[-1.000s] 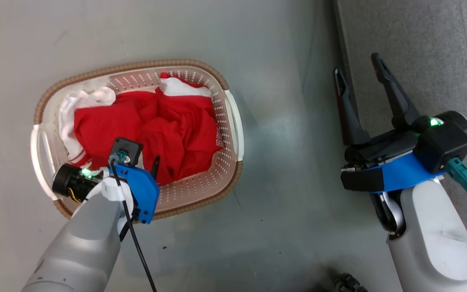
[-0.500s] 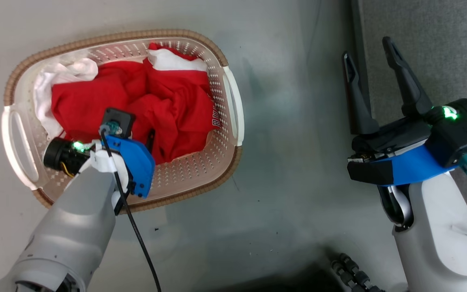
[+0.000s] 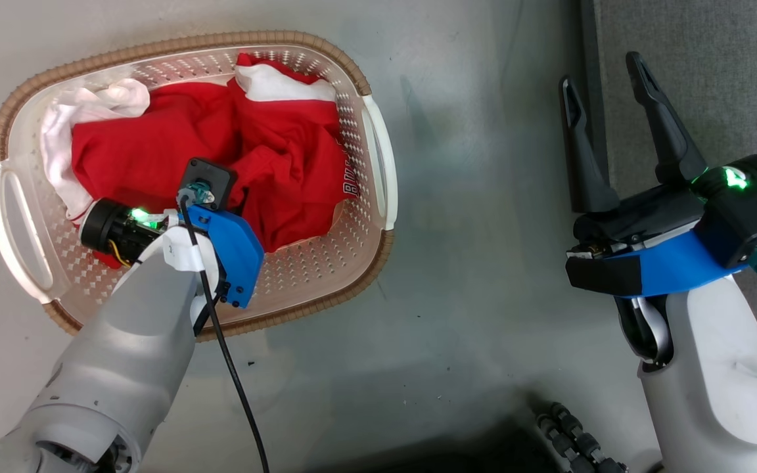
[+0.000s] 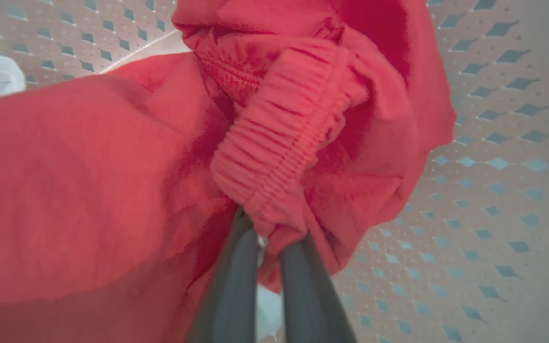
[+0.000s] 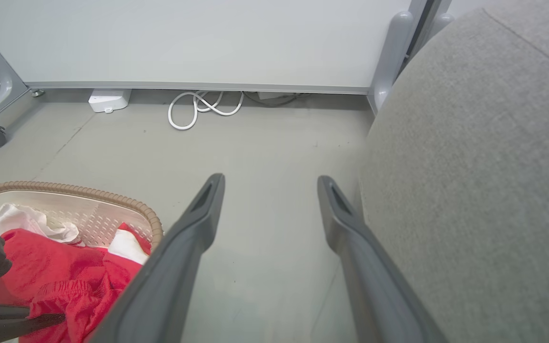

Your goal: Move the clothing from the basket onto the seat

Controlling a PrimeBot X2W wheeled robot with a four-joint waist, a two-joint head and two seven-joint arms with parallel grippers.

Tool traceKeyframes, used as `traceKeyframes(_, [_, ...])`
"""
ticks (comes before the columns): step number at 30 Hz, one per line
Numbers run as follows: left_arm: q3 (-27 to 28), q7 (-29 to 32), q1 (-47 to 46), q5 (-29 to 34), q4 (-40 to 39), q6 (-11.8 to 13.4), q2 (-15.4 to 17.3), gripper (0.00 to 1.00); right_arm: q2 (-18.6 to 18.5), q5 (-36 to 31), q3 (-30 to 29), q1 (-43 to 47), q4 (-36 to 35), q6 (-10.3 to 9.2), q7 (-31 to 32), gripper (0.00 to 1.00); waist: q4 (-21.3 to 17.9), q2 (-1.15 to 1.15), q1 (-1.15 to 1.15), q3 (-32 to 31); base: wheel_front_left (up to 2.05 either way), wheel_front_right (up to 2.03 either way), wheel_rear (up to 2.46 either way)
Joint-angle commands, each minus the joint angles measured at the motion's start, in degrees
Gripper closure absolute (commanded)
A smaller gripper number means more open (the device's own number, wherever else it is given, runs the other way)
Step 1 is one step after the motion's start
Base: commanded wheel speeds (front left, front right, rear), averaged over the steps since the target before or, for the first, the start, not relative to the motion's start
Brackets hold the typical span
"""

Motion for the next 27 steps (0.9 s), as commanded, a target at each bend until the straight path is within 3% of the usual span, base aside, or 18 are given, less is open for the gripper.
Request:
traceKeyframes(1, [-0.7,-0.7,-0.9,-1.0,-0.3,-0.1,0.2,1.00,0.0,0.0,-0.2,-1.3,0.2,0.03,-0.2,0.00,0.2,0.00,0.00,-0.3,0.00,0.00,0.00])
traceKeyframes(10, [-3.8,-5.1,0.6,-5.3,-2.7,-0.1,-1.2,1.00,-0.5,-0.1,-0.7,-0.1,1.0,0.03,-0.2,0.00,2.3,0.00,0.00,-4.1,0.00,0.00,0.00])
traceKeyframes(22, [-6.9,-8.6,4.2,-10.8,-7.4,-0.1,-1.8,1.00,-1.6,0.2,-0.5,2.1,3.2,0.03,-0.2,0.00,5.7,0.00,0.00,-14.0,0.00,0.00,0.00])
traceKeyframes(27, [-4.4,-8.6,6.6,-10.2,-12.6,-0.1,-1.0,1.00,-2.0,0.3,-0.8,4.0,4.3,0.03,-0.2,0.00,7.1,0.00,0.00,-18.7,0.00,0.00,0.00])
